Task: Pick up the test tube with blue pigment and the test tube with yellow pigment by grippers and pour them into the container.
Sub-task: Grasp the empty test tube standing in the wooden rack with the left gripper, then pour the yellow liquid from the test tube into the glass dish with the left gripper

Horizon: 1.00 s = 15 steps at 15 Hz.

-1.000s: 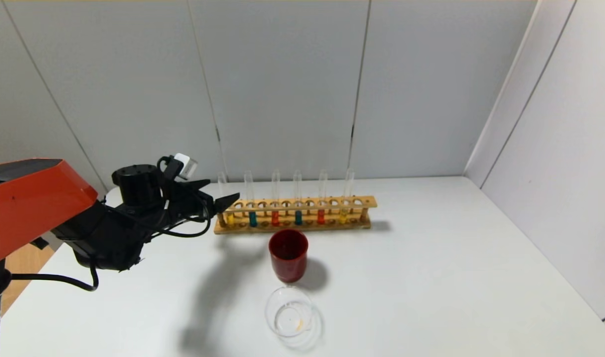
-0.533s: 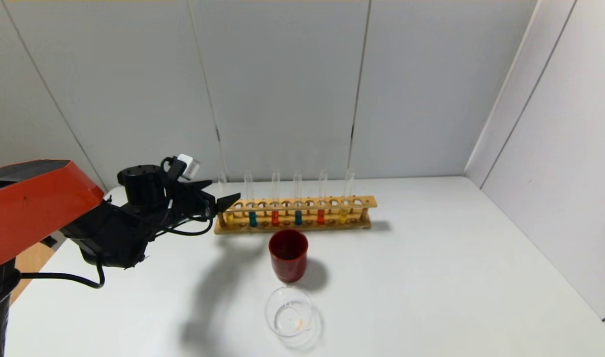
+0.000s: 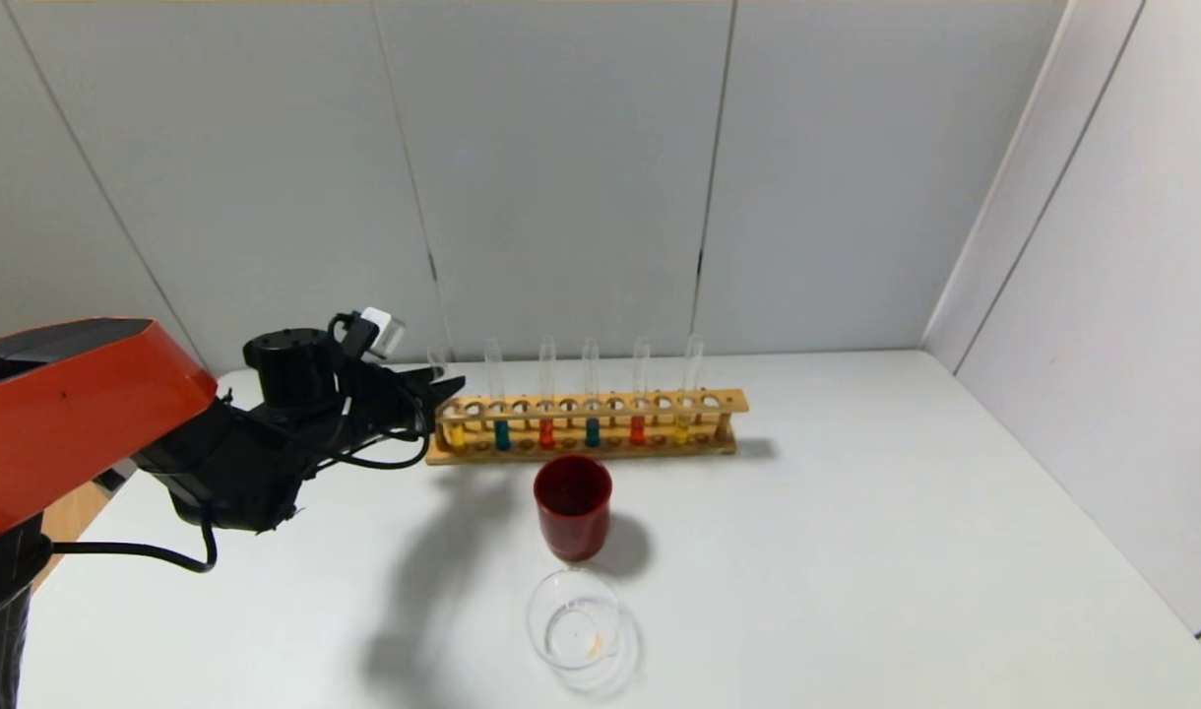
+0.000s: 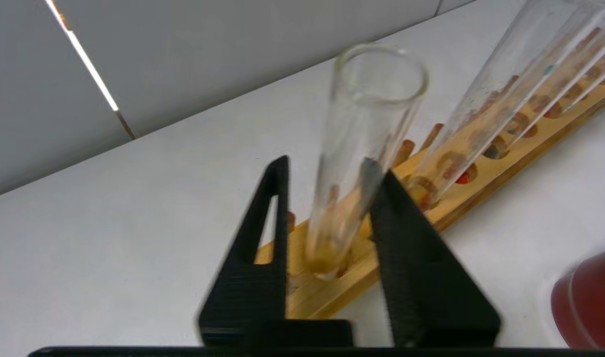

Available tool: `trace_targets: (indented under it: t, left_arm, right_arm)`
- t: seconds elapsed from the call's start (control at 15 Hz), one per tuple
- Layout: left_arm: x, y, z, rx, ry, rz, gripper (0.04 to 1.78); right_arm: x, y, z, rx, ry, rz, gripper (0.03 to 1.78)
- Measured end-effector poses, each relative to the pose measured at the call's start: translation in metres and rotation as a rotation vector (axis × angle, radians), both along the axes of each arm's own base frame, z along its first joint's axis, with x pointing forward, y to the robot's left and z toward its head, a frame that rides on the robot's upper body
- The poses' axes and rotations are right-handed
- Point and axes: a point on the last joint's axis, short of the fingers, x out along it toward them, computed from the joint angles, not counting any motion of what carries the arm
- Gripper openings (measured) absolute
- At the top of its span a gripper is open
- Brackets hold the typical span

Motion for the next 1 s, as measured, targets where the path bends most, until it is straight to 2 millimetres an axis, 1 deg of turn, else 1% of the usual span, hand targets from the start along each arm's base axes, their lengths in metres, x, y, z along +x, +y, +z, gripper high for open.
trace_targets:
  t: [0.07, 0.13, 0.4, 0.6, 0.8, 1.0]
  left_arm:
    - [0.000, -0.004, 0.000, 0.000, -0.001, -0.009, 0.36]
    - [-0.001, -0.006, 0.000, 0.001, -0.003, -0.014, 0.33]
    - [-0.001, -0.011, 0.001, 0.001, 0.005, -0.021, 0.33]
    - [0.000, -0.011, 0.009, 0.006, -0.015, 0.021, 0.33]
    - [0.000, -0.009, 0.032, 0.010, -0.025, 0.060, 0.33]
    - [-0.012, -0.007, 0.073, 0.006, -0.072, 0.067, 0.33]
  right_arm:
    - [0.000, 0.000, 0.000, 0.000, 0.000, 0.000, 1.74]
    - [0.000, 0.000, 0.000, 0.000, 0.000, 0.000, 1.74]
    - [0.000, 0.000, 0.000, 0.000, 0.000, 0.000, 1.74]
    - [0.000, 0.000, 0.000, 0.000, 0.000, 0.000, 1.74]
    - [0.000, 0.000, 0.000, 0.000, 0.000, 0.000, 1.74]
    - [0.000, 0.000, 0.000, 0.000, 0.000, 0.000, 1.74]
